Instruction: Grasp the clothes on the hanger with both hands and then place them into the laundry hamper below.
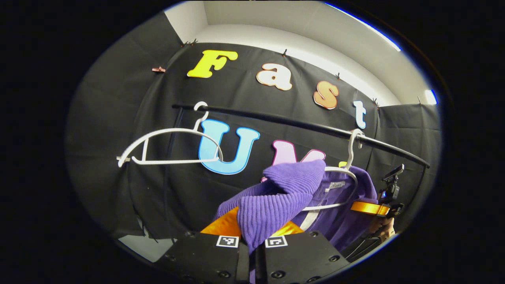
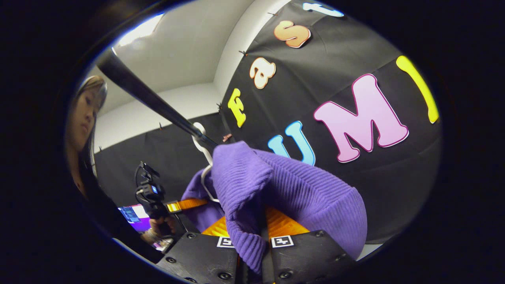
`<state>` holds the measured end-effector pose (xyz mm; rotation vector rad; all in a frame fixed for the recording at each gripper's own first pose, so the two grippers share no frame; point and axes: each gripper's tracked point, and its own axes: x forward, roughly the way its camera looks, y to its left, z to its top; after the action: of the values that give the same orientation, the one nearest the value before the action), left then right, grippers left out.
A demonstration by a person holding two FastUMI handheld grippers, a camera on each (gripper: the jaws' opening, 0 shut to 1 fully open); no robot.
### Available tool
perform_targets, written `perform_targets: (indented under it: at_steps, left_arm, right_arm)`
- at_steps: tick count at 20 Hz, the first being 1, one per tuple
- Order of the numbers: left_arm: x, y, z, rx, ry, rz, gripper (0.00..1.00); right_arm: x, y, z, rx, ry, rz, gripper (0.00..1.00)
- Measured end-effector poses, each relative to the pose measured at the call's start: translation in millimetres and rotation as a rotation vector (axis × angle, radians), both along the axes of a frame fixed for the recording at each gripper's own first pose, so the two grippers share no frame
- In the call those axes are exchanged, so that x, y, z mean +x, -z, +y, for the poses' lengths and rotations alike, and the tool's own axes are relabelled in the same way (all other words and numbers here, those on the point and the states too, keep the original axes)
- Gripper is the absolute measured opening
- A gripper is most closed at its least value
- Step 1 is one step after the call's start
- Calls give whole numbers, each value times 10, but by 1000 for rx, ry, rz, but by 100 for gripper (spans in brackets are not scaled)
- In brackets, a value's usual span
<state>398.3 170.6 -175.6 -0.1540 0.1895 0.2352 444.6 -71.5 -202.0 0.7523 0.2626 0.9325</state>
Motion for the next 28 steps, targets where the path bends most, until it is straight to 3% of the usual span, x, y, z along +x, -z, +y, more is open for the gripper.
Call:
perform_targets:
  at_steps: [4, 6, 8, 12, 13, 15, 16, 18, 19, 23, 28]
  left_arm:
    - [3, -300, 89, -4, -25, -75, 8]
    - [8, -453, 154, 8, -44, -110, 10]
    - [28, -574, 191, 37, -49, -134, 8]
    - [177, -815, 330, 85, -38, -176, 10]
    - [245, -847, 393, 81, -34, -184, 10]
    - [318, -803, 614, 84, -46, -171, 10]
    - [346, -747, 711, 84, -54, -159, 10]
    - [368, -584, 770, 61, -49, -128, 10]
    - [402, -486, 743, 46, -32, -110, 10]
    - [563, 14, 519, -8, 48, -28, 10]
    - [574, 320, 359, -147, 79, -72, 10]
  right_arm:
    - [3, -358, -138, 160, 0, -14, 19]
    - [89, -522, -210, 229, 20, -21, 15]
    - [192, -629, -299, 284, 48, -20, 10]
    - [409, -878, -334, 392, 68, -20, 10]
    - [463, -931, -288, 402, 66, -22, 14]
    - [473, -1030, -152, 404, 36, -37, 10]
    - [480, -1065, -89, 403, 23, -43, 15]
    - [538, -1036, -64, 404, 18, -28, 10]
    - [603, -970, -116, 405, 36, -10, 15]
    - [752, -777, -461, 437, 141, 50, 15]
    - [720, -649, -671, 400, 200, 59, 15]
